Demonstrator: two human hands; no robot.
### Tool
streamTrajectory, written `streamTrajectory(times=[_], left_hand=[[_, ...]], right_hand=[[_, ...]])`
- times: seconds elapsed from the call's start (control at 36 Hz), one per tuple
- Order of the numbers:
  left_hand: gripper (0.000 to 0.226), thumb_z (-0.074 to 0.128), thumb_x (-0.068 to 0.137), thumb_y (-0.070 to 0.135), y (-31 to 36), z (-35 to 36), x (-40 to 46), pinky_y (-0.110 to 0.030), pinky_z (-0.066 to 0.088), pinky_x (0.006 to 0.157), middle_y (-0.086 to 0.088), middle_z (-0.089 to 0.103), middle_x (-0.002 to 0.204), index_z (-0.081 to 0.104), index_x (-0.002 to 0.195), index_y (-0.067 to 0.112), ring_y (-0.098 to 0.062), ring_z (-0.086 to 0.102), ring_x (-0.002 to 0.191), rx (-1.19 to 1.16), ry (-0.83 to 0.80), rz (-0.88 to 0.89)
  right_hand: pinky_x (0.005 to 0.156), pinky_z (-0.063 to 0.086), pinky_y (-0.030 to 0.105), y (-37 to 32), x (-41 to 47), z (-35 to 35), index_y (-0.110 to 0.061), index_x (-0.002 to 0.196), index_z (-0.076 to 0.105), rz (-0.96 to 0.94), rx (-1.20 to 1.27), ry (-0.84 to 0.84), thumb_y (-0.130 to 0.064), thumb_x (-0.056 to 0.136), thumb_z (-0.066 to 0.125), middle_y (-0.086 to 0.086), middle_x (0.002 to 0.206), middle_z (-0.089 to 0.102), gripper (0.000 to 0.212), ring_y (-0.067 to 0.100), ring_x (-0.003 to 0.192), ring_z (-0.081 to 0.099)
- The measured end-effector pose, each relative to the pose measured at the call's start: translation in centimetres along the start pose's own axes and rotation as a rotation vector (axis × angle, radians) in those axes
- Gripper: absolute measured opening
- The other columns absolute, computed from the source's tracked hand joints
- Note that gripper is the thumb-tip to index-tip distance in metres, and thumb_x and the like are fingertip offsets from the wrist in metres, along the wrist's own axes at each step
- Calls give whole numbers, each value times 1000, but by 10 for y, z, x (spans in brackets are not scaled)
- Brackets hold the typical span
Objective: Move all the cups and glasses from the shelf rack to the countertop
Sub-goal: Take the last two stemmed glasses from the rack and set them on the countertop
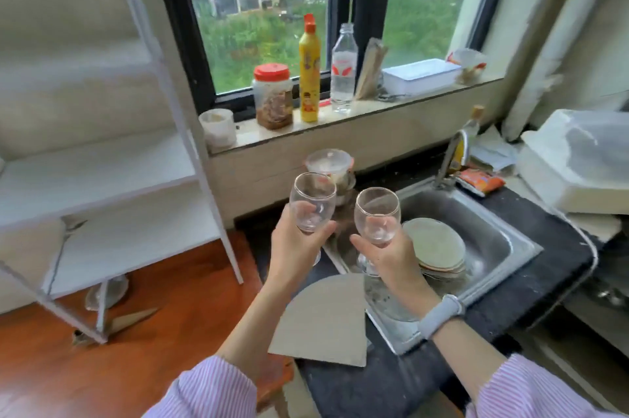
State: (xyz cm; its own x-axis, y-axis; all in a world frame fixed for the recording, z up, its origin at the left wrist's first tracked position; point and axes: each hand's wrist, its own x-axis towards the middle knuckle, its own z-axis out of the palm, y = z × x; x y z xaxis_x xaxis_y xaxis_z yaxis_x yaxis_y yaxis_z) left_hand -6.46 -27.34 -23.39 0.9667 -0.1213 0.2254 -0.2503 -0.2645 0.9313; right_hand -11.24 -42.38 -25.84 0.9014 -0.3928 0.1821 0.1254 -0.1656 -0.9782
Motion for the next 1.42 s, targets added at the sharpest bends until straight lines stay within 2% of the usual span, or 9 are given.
streamTrajectory(times=[0.19,0.28,0.39,0.53,0.67,0.94,1.17,1.28,1.42], left_hand=[[29,77,72,25,81,164,-27,-3,38,65,19,55,84,53,88,29,10,53,75,-71,-252,163],[27,77,72,24,118,242,-49,-2,38,62,19,57,81,55,87,27,14,54,71,-114,-371,197],[33,77,71,22,169,342,-87,-15,44,70,14,60,82,57,97,17,-2,59,75,-160,-522,237],[32,76,72,25,224,446,-125,-17,40,70,3,67,89,60,97,14,-12,61,86,-179,-696,311],[31,76,72,25,264,536,-158,-18,44,70,3,65,90,59,96,16,-10,60,83,-224,-832,352],[33,77,71,26,316,718,-205,-24,48,75,9,63,88,54,95,25,-9,61,83,-288,-1069,390],[40,77,69,29,356,876,-218,-22,44,72,5,66,93,58,103,19,-11,63,84,-283,-1220,457],[56,76,68,28,372,941,-226,-15,45,68,5,67,93,55,119,15,-12,63,87,-280,-1293,431],[48,77,69,27,382,1011,-246,-30,48,81,1,67,98,56,112,17,-18,63,92,-242,-1398,386]], right_hand=[[70,49,16,-8,-23,-190,-28,90,54,41,-52,263,-14,72,77,-1,86,66,32,4,76,65],[60,47,13,-9,-39,-271,-21,94,56,48,-69,366,-15,73,76,-4,80,66,29,3,66,63],[49,44,11,-13,-66,-373,-17,94,55,29,-83,509,-6,77,71,-2,73,62,26,-2,49,55],[56,46,14,-23,-101,-482,-24,94,52,27,-180,698,-13,78,71,-3,76,61,28,1,60,58],[48,43,8,-23,-130,-568,-15,103,52,32,-198,877,-11,78,70,-4,79,61,31,26,64,57],[72,45,12,7,-154,-719,-16,104,56,76,-269,1122,-13,77,73,-3,93,67,32,9,88,63],[60,44,3,24,-131,-850,-11,106,55,119,-272,1298,-10,77,72,-5,82,64,33,-5,68,60],[67,47,12,30,-121,-904,-16,106,55,150,-268,1360,-12,77,71,-3,92,65,33,2,82,61],[65,45,7,47,-123,-964,-15,105,55,193,-257,1423,-11,78,71,-2,90,64,32,5,81,60]])
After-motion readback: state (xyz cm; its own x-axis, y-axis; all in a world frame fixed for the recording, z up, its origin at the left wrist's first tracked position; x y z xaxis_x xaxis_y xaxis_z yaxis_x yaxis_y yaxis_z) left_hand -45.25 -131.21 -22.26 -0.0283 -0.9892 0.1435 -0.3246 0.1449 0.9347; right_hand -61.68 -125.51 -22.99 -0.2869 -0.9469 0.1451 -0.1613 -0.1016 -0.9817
